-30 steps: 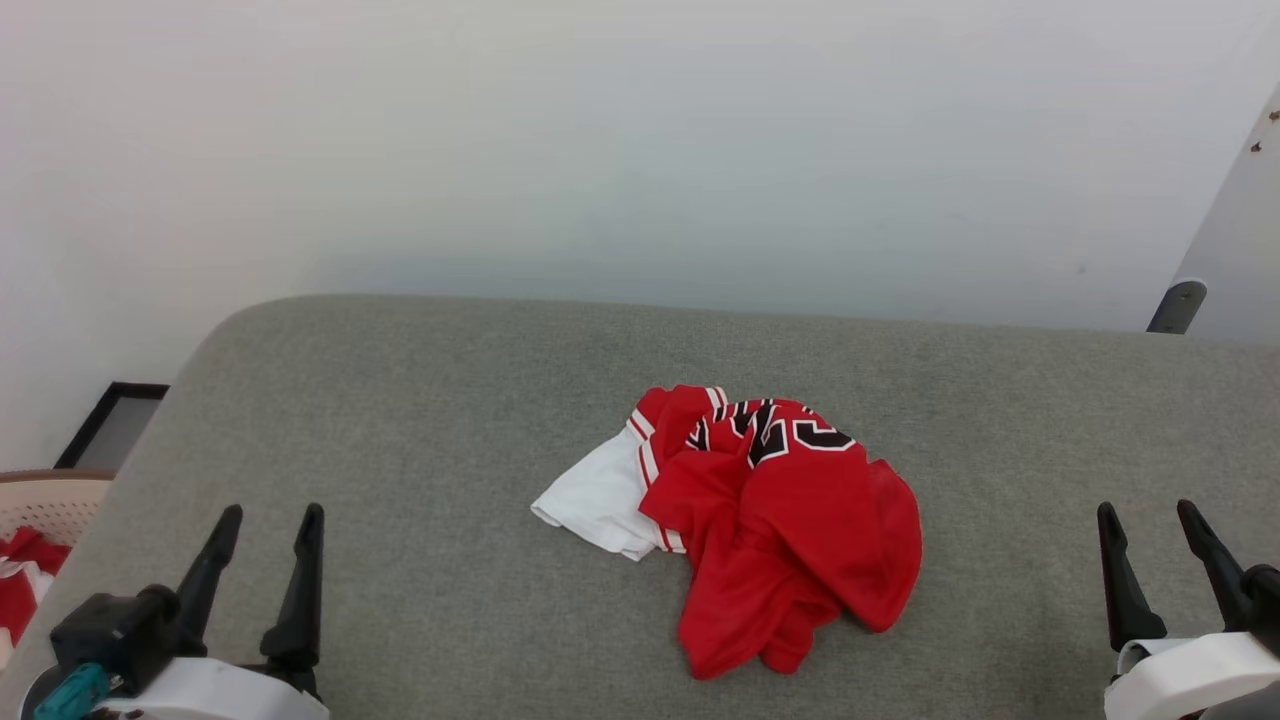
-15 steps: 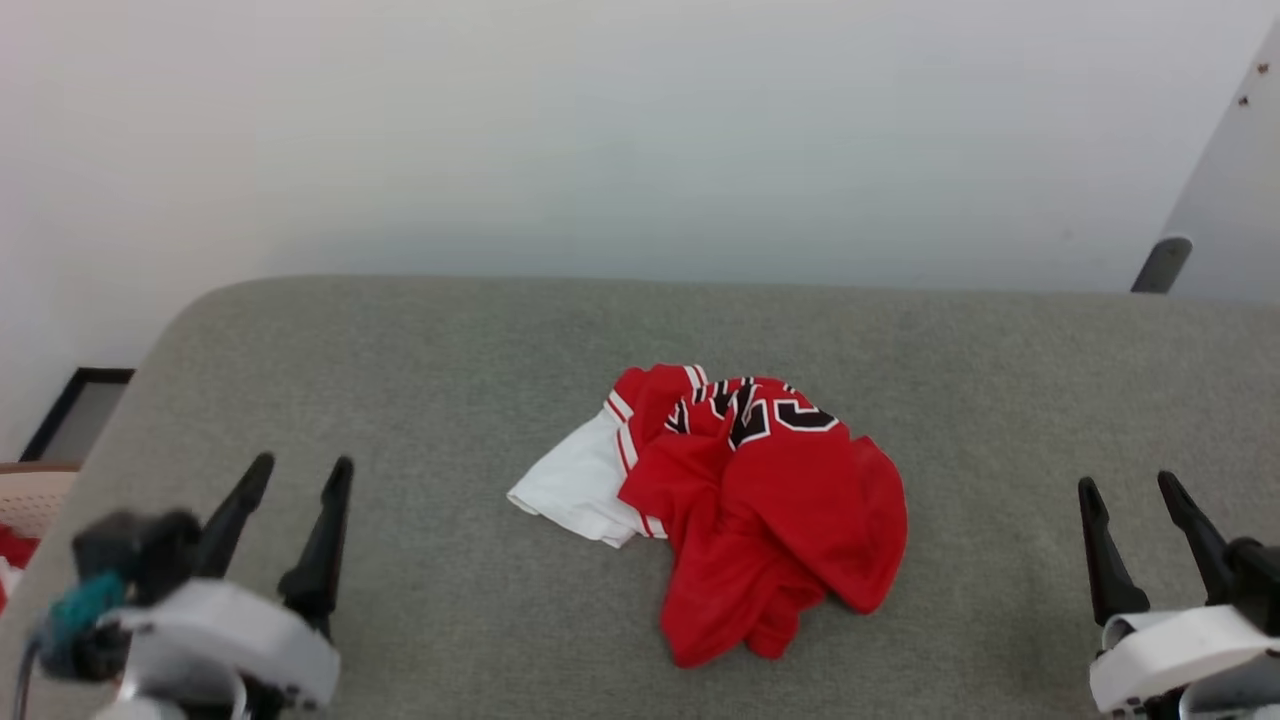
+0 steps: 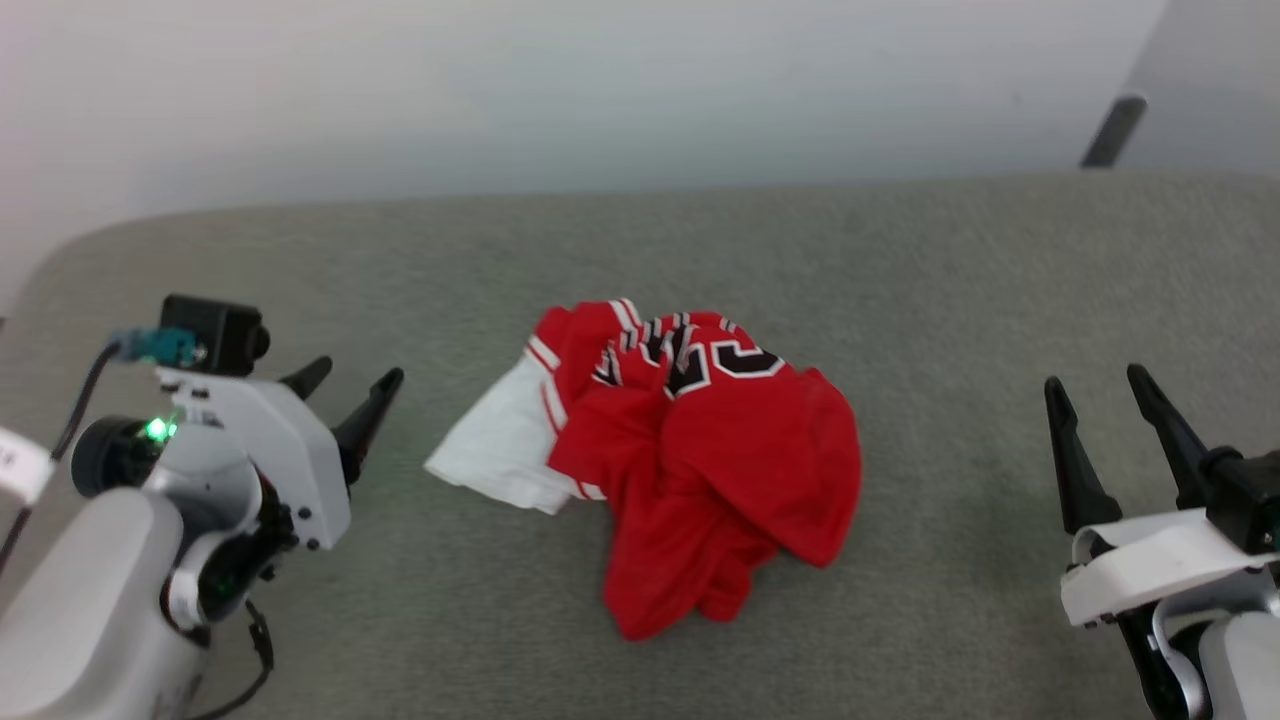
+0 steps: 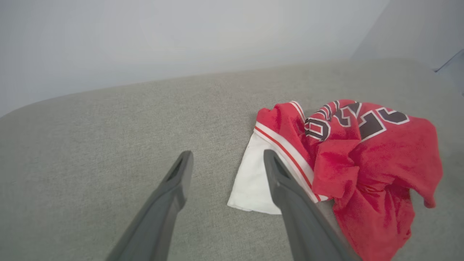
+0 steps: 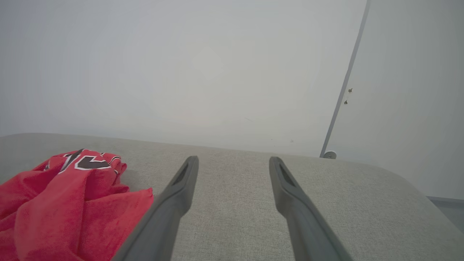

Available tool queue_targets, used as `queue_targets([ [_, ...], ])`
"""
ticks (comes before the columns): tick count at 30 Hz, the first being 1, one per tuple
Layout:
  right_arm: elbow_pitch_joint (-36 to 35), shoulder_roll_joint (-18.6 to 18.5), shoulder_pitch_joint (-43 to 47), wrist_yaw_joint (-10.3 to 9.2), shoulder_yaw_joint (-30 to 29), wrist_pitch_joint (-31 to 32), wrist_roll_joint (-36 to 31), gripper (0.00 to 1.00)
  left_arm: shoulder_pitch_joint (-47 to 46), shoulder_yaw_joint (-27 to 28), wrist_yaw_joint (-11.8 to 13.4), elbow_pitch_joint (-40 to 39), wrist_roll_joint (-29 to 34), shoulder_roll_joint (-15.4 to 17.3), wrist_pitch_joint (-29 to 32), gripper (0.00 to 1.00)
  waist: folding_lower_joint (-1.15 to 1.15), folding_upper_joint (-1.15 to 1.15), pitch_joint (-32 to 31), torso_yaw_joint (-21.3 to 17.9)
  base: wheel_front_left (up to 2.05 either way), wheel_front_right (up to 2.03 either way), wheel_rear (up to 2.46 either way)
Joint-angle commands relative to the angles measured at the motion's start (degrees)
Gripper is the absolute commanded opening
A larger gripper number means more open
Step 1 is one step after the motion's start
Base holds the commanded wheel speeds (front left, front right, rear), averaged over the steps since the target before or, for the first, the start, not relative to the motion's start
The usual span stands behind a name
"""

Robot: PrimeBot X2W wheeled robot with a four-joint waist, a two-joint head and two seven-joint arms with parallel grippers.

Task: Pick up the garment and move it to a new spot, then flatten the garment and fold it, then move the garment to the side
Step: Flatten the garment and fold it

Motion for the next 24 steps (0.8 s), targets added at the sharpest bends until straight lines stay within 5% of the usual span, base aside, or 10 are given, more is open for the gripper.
queue_targets([
  [1,0.1,0.0,-1.2,-0.02,0.4,-0.6,0.3,1.00,-1.9,-0.5,-0.3,2.2,-0.8,-0.3,2.0,1.00,0.00,0.00,4.2,-4.0,0.00,0.00,0.00],
  [10,1.6,-0.2,-3.1,-0.02,0.5,-2.3,1.1,1.00,-6.8,-4.4,-0.4,12.8,-1.7,-0.5,13.8,1.00,0.00,0.00,7.8,-7.3,0.00,0.00,0.00],
  [19,2.0,0.0,-3.8,-0.02,0.0,-3.0,0.8,1.00,-8.6,-6.4,-0.1,21.3,-1.8,-2.3,17.8,1.00,0.00,0.00,9.3,-7.6,0.00,0.00,0.00],
  [20,2.1,-0.1,-4.0,-0.02,0.0,-3.0,0.7,1.00,-8.6,-6.4,0.0,22.3,-2.5,-3.0,18.5,0.84,0.00,0.00,9.4,-7.5,0.00,0.00,0.00],
  [21,2.2,-0.1,-4.1,-0.02,0.0,-3.1,0.7,1.00,-8.7,-6.6,-0.1,23.0,-2.7,-3.3,19.0,0.47,0.00,0.00,9.4,-7.5,0.00,0.00,0.00],
  [22,2.2,-0.1,-4.1,-0.02,0.0,-3.1,0.7,1.00,-8.7,-6.6,-0.1,23.0,-2.7,-3.3,19.0,0.47,0.00,0.00,9.4,-7.5,0.00,0.00,0.00],
  [23,2.4,-0.2,-4.2,-0.02,-0.1,-3.1,0.6,1.00,-8.6,-6.5,0.1,24.3,-4.3,-4.4,20.9,0.00,0.00,0.00,9.4,-7.3,0.00,0.00,0.00],
  [24,2.4,-0.2,-4.2,-0.02,-0.1,-3.1,0.6,1.00,-8.6,-6.5,0.1,24.3,-4.3,-4.4,20.9,0.00,0.00,0.00,9.4,-7.3,0.00,0.00,0.00],
])
